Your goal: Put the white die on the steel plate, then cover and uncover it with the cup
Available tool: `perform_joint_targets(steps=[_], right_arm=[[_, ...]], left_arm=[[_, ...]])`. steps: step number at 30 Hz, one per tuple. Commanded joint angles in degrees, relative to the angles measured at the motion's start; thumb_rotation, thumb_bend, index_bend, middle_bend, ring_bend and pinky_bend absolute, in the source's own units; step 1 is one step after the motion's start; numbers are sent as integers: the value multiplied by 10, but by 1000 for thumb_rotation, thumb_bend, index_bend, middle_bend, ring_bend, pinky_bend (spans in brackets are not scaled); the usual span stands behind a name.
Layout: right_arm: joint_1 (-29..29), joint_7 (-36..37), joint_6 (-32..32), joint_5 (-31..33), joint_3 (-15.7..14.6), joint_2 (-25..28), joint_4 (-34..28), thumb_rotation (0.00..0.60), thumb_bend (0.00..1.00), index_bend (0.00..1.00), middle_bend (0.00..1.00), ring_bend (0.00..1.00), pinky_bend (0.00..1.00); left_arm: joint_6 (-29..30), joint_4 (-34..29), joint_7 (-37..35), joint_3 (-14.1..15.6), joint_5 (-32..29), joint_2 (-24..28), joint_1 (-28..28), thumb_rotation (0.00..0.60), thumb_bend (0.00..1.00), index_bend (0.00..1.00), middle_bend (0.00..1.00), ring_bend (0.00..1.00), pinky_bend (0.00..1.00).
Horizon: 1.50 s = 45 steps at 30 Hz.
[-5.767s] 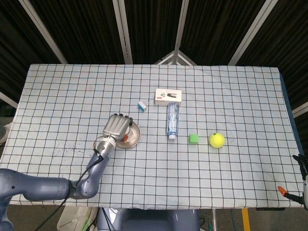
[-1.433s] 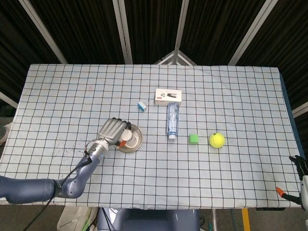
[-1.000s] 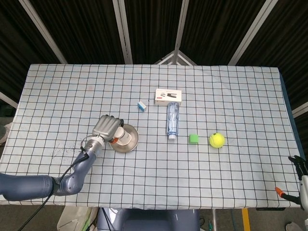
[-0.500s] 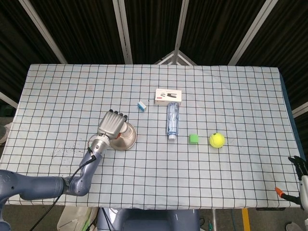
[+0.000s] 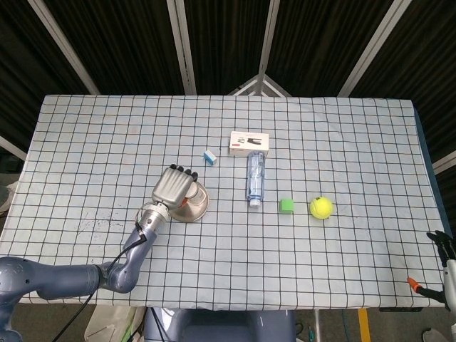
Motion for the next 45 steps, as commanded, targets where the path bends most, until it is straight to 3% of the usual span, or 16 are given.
perform_joint_targets(steps=[1, 6, 15, 24, 32, 41, 45], right_arm=[[0, -3, 1, -1, 0, 0, 0, 600, 42, 177, 125, 115, 15], [1, -5, -1, -2, -1, -2, 0, 600, 41, 177, 125, 115, 15], [1, -9, -1, 0, -1, -3, -1, 600, 42, 177, 125, 115, 15], [1, -11, 1, -2, -2, -3, -3, 600, 42, 177, 125, 115, 15], [2, -12, -1, -1, -1, -4, -3, 600, 42, 177, 125, 115, 15], [3, -10, -5, 2, -2, -5, -3, 600, 42, 177, 125, 115, 15], [4, -10, -8, 4, -2, -5, -2, 600, 42, 177, 125, 115, 15]], left_arm=[[-6, -10, -10, -7, -9, 4, 5, 600, 484, 524, 483, 348, 308], [-41, -39, -48, -22, -34, 24, 15, 600, 484, 533, 486, 348, 308], [-91, -79, -54, -25, -85, 77, 13, 600, 483, 537, 488, 348, 304], [-84, -123, 8, -9, -162, 122, -13, 600, 484, 542, 489, 348, 304], [-57, -123, 45, -8, -203, 121, -38, 600, 484, 544, 492, 348, 305], [6, -76, 37, -3, -112, 77, -35, 600, 489, 557, 497, 349, 316], [16, -38, 29, 13, -67, 48, -26, 600, 489, 558, 497, 349, 316]])
